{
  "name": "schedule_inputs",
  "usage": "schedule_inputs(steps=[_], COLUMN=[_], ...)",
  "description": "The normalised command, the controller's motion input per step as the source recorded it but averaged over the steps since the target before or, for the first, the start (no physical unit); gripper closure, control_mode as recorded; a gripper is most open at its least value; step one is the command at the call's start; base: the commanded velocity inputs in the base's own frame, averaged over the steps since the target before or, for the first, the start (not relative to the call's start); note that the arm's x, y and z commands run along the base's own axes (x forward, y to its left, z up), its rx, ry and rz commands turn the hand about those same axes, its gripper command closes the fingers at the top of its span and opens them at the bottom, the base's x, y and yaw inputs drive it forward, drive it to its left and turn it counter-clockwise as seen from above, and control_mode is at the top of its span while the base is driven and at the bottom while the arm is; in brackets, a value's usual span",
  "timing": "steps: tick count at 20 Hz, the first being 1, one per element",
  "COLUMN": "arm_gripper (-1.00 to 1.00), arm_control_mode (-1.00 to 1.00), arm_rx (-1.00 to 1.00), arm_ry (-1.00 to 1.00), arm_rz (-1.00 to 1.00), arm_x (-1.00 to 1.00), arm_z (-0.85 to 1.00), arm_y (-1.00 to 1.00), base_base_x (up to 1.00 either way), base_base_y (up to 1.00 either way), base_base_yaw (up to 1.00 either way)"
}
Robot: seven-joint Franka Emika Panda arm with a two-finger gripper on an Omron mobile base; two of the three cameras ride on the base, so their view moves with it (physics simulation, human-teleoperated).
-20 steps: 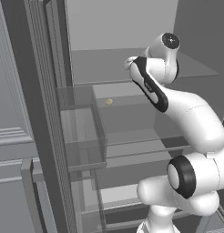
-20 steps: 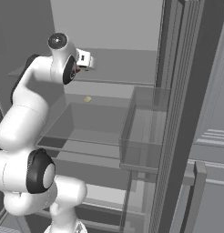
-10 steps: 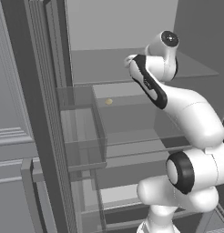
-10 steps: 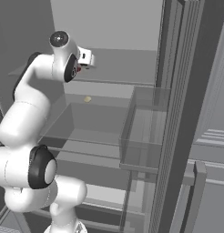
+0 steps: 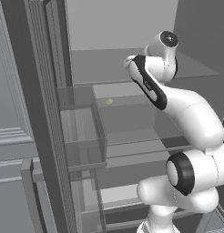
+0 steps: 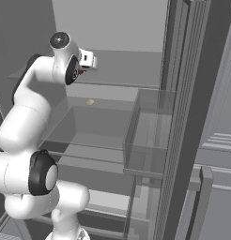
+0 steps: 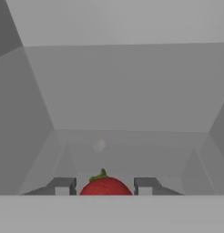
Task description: Take the strawberry from the fridge and place it on top of the pancake, located on the dining counter.
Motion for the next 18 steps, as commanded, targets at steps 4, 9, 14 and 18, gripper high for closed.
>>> schedule_inputs(steps=[4, 9, 14, 18], arm_gripper=[1.0, 1.0, 1.0, 1.0], arm_control_mode=[-1.0, -1.0, -1.0, -1.0], arm_rx=[-0.03, 0.0, 0.0, 0.0], arm_ry=[-0.02, -0.13, -0.13, 0.19], arm_rz=[0.0, 0.0, 0.0, 0.0], arm_x=[-0.35, -0.92, -1.0, -1.0], arm_z=[-0.33, -0.08, 0.01, 0.18], arm_y=[0.15, 0.05, 0.0, -0.07], base_base_x=[0.0, 0.0, 0.0, 0.0], base_base_y=[0.0, 0.0, 0.0, 0.0], base_base_yaw=[0.0, 0.0, 0.0, 0.0])
